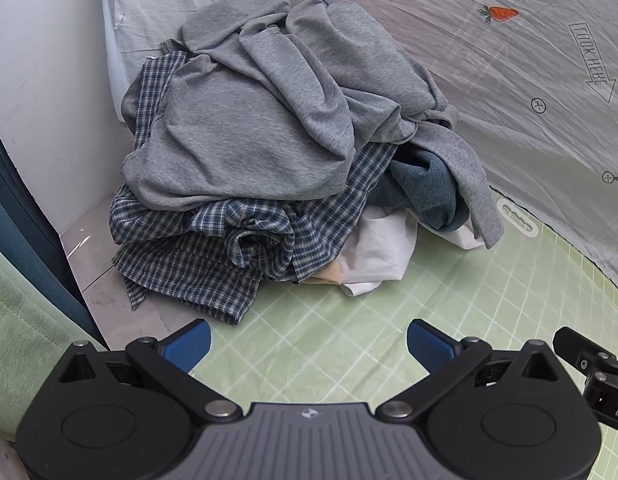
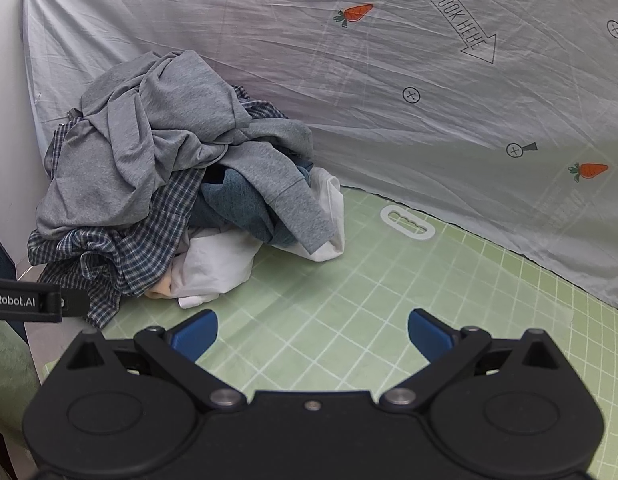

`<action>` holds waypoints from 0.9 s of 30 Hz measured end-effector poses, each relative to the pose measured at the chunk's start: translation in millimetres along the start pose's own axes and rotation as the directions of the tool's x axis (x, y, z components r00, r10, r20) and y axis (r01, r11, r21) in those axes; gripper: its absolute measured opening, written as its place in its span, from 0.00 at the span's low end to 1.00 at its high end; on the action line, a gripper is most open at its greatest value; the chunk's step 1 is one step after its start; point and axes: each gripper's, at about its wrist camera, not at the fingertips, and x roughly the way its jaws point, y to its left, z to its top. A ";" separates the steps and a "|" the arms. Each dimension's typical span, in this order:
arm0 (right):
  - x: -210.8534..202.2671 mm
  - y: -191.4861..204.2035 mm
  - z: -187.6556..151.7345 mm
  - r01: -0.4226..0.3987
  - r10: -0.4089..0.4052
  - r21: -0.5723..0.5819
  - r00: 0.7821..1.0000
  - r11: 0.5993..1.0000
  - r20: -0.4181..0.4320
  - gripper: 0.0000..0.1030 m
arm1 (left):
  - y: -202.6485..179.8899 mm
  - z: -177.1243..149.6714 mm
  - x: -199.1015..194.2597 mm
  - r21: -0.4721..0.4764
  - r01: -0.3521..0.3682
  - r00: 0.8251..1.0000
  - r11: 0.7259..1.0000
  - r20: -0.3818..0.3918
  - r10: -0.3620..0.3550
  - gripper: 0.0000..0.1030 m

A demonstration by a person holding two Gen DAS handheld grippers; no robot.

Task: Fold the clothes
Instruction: 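Grasp the grey sweatpants in the pile with both grippers and lift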

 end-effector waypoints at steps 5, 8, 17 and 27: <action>25.8 10.4 32.3 -0.011 0.012 -0.075 1.000 0.997 0.019 0.99 | 15.0 30.4 11.1 -0.047 0.027 1.000 0.999 -0.003 -0.027 1.00; 52.1 21.3 63.0 -0.034 0.037 -0.117 0.999 0.993 0.027 0.94 | 27.2 56.4 26.7 -0.094 0.039 0.999 0.995 -0.017 -0.040 1.00; 129.4 71.3 153.6 -0.129 0.149 -0.259 0.987 0.957 0.057 0.78 | 50.0 141.7 83.6 -0.174 0.102 0.994 0.979 -0.014 -0.107 0.97; 170.2 107.4 170.0 -0.234 0.267 -0.355 0.963 0.905 0.044 0.16 | 36.2 170.6 121.6 -0.175 0.130 0.991 0.976 0.002 -0.132 0.12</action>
